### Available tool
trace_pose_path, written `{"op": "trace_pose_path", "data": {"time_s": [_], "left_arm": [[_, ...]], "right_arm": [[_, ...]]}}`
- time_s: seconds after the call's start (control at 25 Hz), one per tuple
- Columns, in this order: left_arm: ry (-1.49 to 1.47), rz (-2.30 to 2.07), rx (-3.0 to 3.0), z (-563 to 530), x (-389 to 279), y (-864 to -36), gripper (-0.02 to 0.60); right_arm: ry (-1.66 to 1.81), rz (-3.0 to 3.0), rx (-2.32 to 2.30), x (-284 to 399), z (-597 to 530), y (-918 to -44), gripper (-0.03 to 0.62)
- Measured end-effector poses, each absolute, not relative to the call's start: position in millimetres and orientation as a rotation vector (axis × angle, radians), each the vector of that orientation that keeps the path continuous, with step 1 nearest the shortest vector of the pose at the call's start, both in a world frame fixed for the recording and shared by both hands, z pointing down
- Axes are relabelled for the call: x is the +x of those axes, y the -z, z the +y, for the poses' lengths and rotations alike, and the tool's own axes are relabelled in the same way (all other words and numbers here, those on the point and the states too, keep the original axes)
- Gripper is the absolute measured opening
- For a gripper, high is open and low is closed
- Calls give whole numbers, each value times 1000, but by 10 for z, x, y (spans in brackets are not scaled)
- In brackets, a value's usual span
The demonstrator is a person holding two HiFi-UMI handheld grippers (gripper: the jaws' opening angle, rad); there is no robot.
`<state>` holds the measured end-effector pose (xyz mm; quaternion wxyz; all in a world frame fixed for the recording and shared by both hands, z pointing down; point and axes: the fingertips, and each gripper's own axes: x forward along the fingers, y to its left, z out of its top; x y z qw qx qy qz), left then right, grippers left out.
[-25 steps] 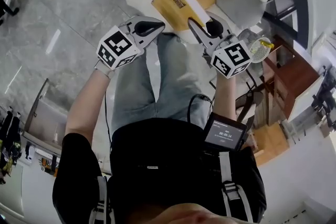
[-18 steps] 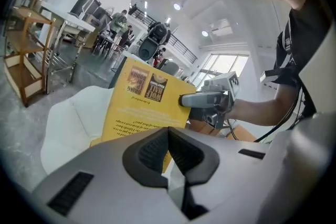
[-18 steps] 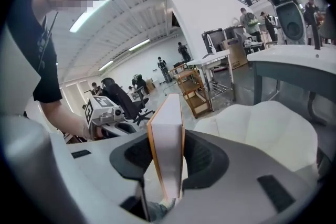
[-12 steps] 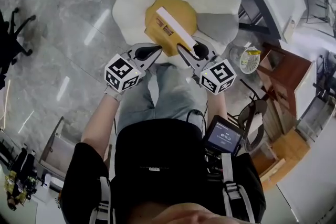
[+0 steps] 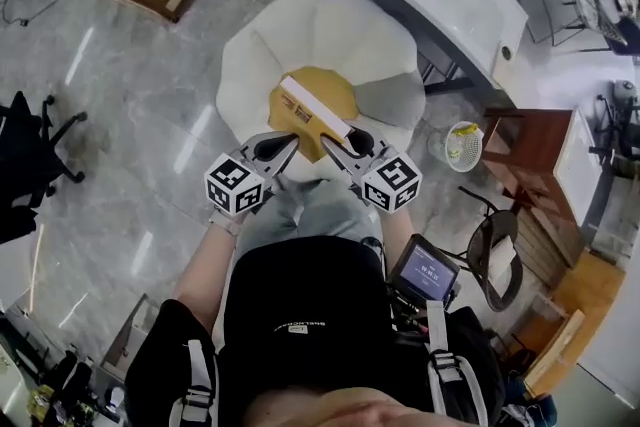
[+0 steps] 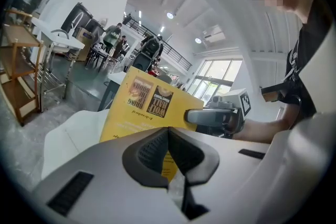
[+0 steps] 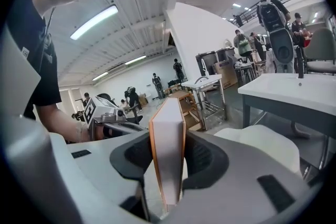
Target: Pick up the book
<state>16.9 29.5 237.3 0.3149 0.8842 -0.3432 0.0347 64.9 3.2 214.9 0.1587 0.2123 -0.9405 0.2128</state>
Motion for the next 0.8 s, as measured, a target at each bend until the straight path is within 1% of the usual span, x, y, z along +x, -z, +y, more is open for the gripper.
{"op": "trace_pose_path", "data": {"time_s": [0.24,0.44,0.8], "left_arm": [[-70,-891,2388,201,283,-1927,14],[-67,-895,2425,174,404,-1515,14],[-47,-900,2448,109,665,-933,14]], "right_arm": [[-568,-2734,696,785,18,-1744,166],[-603,-2769,793,1050,5,-1386,166],[-565,-2827,901,1524,-53,-703,166]]}}
